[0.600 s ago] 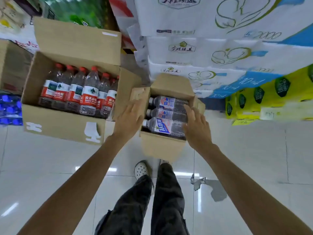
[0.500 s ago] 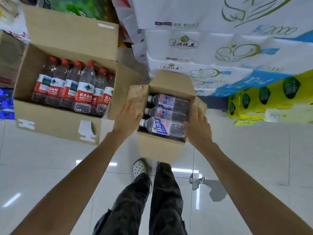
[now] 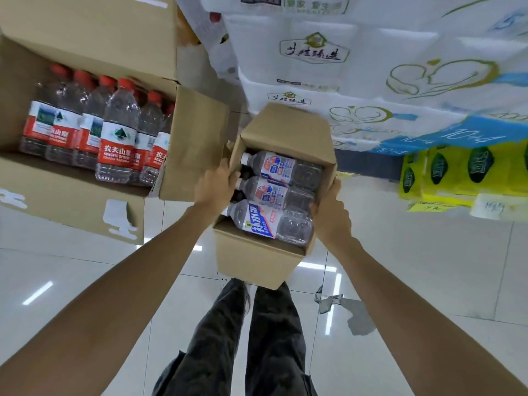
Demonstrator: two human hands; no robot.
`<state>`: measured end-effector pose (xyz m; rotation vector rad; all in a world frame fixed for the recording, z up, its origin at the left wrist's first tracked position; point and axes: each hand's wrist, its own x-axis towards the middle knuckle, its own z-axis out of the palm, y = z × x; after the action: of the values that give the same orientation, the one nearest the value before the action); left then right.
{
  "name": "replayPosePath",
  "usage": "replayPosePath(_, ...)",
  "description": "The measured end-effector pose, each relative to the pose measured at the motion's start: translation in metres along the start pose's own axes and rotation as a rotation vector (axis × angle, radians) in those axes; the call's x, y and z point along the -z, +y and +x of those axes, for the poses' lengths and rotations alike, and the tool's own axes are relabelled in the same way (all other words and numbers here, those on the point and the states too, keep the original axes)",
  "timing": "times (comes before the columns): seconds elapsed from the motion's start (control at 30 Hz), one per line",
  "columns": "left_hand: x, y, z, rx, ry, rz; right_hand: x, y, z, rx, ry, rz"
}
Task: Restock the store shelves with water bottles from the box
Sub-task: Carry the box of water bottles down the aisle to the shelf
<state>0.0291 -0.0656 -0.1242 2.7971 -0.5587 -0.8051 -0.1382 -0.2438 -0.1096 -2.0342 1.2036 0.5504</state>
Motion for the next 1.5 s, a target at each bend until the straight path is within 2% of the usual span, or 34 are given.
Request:
replayPosePath(0.13, 0.012, 0.000, 0.008, -0.014, -0.070, 0.197, 0.001, 0.004, 0.003, -0.007, 0.004, -0.225)
replayPosePath(0.27, 0.021, 0.005, 0.010, -0.057, -0.094, 0.354, 0.003, 0.008, -0.001, 0.011, 0.045, -0.244)
replayPosePath(0.5, 0.022, 0.001, -0.025, -0.141, -0.055, 0.372, 0.003, 0.024, -0.031, 0.042, 0.065, -0.249)
replayPosePath(0.67, 0.017, -0.009, -0.071, -0.137, -0.044, 0.309, 0.011, 0.033, -0.065, 0.111, 0.047, -0.259)
replayPosePath(0.9, 0.015, -0.024, -0.139, -0.038, -0.067, 0.198, 0.019, 0.040, -0.114, 0.164, 0.010, -0.389)
replayPosePath(1.17, -0.006, -0.071, -0.245, 0.167, -0.086, 0.040, -0.008, 0.047, -0.177, 0.301, -0.040, -0.489)
replayPosePath(1.5, -0.006, -0.165, -0.382, 0.402, -0.057, -0.086, -0.070, -0.007, -0.264, 0.526, -0.116, -0.747)
